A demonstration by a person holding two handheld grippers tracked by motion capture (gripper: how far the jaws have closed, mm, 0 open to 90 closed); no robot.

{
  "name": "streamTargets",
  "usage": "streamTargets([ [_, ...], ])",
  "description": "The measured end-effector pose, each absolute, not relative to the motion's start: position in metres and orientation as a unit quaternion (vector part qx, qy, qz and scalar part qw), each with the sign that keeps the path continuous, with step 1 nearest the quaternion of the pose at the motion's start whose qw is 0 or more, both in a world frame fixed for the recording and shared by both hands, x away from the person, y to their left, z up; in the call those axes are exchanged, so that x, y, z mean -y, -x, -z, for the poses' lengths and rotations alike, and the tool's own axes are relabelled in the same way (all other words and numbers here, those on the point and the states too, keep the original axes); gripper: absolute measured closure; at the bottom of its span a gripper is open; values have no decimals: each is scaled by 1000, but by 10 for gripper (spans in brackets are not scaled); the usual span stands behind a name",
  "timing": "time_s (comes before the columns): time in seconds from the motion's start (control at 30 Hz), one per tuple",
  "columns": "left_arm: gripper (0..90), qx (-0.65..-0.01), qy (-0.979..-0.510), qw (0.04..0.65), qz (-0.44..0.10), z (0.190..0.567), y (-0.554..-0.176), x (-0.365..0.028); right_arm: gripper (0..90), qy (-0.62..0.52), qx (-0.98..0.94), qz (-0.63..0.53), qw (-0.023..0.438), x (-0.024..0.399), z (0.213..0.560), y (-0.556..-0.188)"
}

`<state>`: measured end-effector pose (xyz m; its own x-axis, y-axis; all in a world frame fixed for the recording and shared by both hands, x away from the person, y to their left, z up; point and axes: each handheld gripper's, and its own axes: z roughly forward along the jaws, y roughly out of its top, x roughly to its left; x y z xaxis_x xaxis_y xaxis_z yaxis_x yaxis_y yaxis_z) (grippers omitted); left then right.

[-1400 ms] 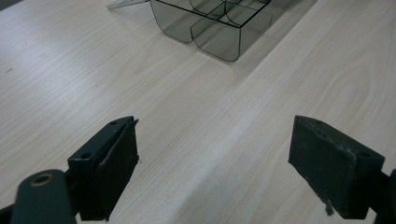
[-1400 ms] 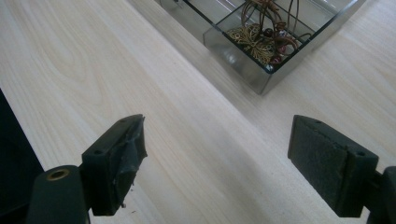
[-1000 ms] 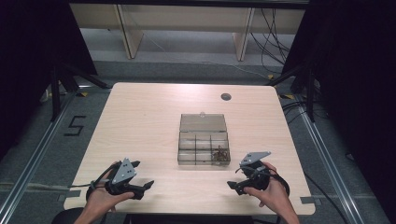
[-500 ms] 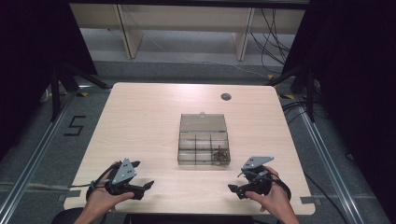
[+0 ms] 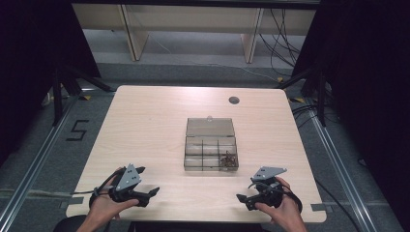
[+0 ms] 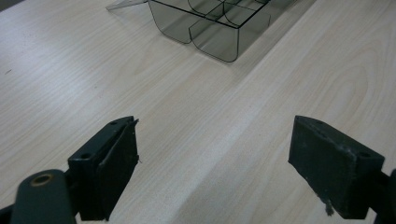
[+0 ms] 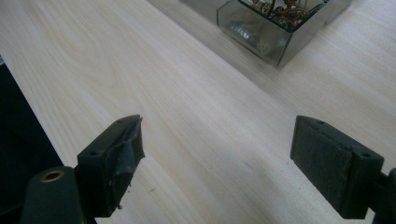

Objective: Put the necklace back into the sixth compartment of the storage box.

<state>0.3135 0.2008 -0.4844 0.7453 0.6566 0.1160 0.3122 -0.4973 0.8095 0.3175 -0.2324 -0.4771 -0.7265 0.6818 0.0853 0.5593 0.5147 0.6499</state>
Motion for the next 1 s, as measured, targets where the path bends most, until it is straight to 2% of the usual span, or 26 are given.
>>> streamTargets([
  [1.0, 151, -291, -836, 414, -213, 484, -313, -200, 179, -365, -864, -335, 88, 231, 487, -312],
])
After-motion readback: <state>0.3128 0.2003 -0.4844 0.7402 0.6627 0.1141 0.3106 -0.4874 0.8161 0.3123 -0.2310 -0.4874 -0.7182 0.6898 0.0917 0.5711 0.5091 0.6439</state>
